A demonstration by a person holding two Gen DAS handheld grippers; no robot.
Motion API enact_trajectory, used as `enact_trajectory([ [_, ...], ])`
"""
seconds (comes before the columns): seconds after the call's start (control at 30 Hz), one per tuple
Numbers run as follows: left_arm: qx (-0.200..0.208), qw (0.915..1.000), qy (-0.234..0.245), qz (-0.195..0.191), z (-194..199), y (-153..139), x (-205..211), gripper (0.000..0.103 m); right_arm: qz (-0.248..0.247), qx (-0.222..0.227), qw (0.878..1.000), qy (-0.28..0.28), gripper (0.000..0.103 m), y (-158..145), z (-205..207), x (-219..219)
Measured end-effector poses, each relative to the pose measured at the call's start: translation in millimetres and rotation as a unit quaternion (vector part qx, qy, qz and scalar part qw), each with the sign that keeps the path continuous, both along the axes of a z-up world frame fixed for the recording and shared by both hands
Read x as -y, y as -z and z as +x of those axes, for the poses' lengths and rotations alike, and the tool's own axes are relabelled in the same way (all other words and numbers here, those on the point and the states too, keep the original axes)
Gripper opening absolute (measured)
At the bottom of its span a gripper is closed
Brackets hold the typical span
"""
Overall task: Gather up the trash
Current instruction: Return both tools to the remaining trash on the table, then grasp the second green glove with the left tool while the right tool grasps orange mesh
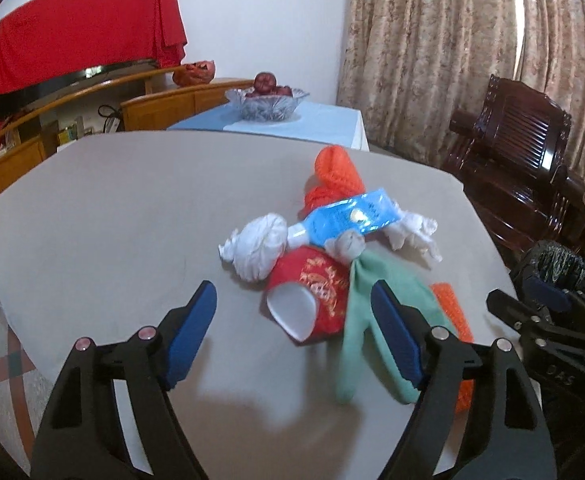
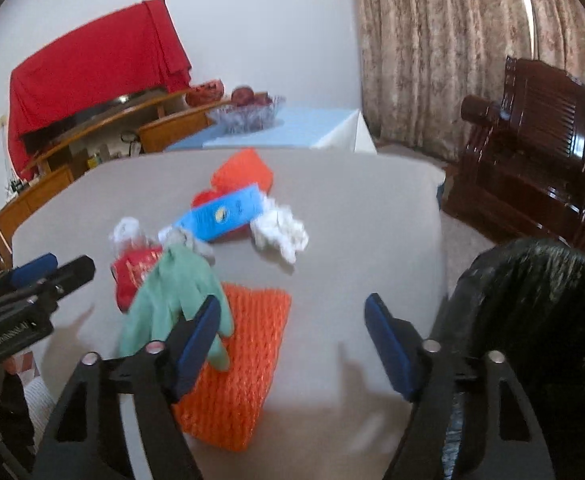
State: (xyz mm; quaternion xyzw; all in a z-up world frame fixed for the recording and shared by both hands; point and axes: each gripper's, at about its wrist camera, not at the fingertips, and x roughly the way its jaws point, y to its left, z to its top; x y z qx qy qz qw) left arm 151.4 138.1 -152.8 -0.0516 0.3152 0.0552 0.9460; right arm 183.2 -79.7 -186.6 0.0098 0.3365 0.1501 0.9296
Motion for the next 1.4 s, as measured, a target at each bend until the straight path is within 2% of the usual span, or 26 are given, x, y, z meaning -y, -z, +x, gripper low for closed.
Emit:
enact_trajectory([
  [0.33,-0.009,0.9999,0.011,-0.007,3,11,4,0.075,-0.015,-0.062,0.997,-0.037,0.042,27,10,-16],
  [0.4,-0.01,0.9998,0.014,-0.006,4,12,6,0.075,-0.012,-0.076,0.996,-0.047,0.035,33,11,-19],
  [0.47,-0.011,0.9998,0.017,-0.006,5,13,8,0.075,-0.003,-0.078,0.995,-0.054,0.023,33,11,-19],
  [0.57,-0.012,0.9996,0.023,-0.009,6,14,11,0.075,0.002,-0.078,0.995,-0.068,0.012,32,11,-20],
  [0.8,-0.016,0.9989,0.044,-0.007,10,14,30,0.07,0.018,-0.055,0.996,-0.064,0.01,13,8,-7],
  [1.03,-0.027,0.9973,0.068,-0.005,32,23,51,0.066,0.026,-0.039,0.998,-0.051,0.01,0,10,7],
  [1.17,-0.039,0.9962,0.077,-0.006,42,31,58,0.051,0.03,-0.039,0.998,-0.041,0.01,1,14,15],
  [1.4,-0.056,0.9949,0.084,-0.006,59,43,68,0.053,0.03,-0.028,0.999,-0.032,0.01,-4,16,23],
])
